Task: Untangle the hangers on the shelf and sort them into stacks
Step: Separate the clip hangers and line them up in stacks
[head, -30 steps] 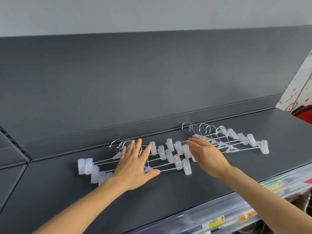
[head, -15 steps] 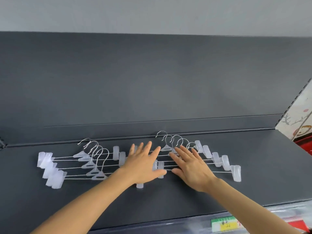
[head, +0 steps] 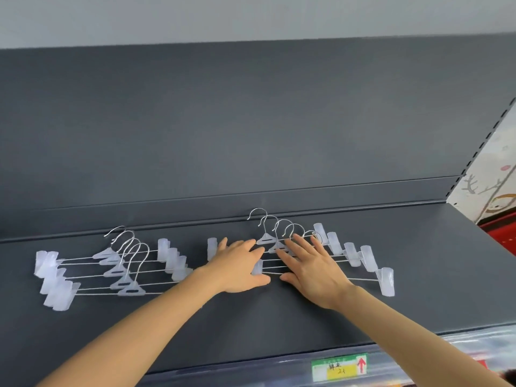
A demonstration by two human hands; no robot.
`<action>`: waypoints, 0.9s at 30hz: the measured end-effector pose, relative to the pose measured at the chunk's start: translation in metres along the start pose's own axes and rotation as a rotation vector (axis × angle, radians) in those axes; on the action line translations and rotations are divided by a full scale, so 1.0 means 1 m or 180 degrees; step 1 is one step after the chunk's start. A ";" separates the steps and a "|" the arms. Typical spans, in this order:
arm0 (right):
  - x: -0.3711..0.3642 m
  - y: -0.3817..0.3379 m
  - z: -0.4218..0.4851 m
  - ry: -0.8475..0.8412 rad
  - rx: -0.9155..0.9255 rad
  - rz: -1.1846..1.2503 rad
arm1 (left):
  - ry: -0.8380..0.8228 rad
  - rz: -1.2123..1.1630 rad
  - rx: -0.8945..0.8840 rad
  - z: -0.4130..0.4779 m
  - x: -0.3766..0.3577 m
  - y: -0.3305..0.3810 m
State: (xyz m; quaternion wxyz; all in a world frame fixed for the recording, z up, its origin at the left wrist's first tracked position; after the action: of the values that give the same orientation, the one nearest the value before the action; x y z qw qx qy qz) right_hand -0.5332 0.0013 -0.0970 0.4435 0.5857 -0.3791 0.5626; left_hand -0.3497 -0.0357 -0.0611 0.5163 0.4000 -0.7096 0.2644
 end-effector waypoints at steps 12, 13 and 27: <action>-0.008 0.072 -0.023 0.0035 0.0235 -0.0175 | 0.0113 -0.0087 -0.0338 0.041 -0.001 0.047; -0.009 0.077 -0.024 0.0044 0.0253 -0.0171 | 0.0134 -0.0070 -0.0352 0.043 -0.002 0.051; -0.003 0.087 -0.038 0.0143 0.0179 0.0311 | 0.0430 -0.0098 -0.0583 0.034 0.008 0.052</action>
State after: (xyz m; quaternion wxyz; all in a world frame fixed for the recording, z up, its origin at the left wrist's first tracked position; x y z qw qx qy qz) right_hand -0.6275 0.0092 -0.0925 0.4073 0.5659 -0.3813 0.6070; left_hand -0.4124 -0.0370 -0.0632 0.6013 0.3433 -0.6882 0.2169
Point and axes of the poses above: each hand's wrist, its own z-axis towards the middle knuckle, its own x-axis out of the back of the hand, y = z × x, the point moved 2 cm from there along z, towards the middle knuckle, and after that the axes turned 1 degree about -y, right-handed, at the moved point
